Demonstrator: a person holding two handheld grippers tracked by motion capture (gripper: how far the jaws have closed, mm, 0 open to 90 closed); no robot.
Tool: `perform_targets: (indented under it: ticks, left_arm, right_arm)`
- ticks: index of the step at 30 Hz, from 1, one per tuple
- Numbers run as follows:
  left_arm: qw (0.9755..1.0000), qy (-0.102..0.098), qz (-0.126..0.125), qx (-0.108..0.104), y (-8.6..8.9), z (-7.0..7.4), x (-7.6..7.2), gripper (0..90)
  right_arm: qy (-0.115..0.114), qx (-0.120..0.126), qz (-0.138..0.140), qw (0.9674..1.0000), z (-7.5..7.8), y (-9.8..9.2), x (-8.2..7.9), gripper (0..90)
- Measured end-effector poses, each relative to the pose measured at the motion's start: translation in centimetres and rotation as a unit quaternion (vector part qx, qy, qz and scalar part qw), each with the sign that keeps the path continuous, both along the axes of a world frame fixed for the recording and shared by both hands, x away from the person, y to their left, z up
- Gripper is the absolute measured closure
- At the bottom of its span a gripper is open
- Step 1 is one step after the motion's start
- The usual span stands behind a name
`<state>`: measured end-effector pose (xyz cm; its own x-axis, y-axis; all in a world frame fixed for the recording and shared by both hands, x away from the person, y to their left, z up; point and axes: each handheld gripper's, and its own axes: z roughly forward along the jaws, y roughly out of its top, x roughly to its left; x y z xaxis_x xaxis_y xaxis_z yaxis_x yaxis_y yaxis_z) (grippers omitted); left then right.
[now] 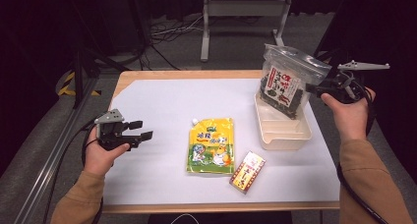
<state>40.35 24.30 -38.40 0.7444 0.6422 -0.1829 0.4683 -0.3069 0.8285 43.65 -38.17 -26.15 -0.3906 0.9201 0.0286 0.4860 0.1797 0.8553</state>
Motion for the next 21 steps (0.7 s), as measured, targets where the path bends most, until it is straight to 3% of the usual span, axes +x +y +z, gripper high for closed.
perform_targets:
  ticks: [14,15,21]
  left_arm:
    - [0.9998,-0.006,-0.015,-0.011,-1.8,0.4,1.1,29.7]
    - [0.9998,-0.003,-0.016,-0.010,-2.1,0.5,1.1,28.4]
    - [0.9998,-0.001,-0.021,-0.002,-3.1,0.6,1.4,25.8]
  right_arm:
    - [-0.016,-0.007,0.007,0.9998,0.7,0.4,-2.9,38.7]
    - [-0.018,-0.012,0.015,0.9996,0.6,0.7,-3.8,38.4]
    - [-0.034,-0.001,0.044,0.9985,0.6,1.5,-5.9,38.3]
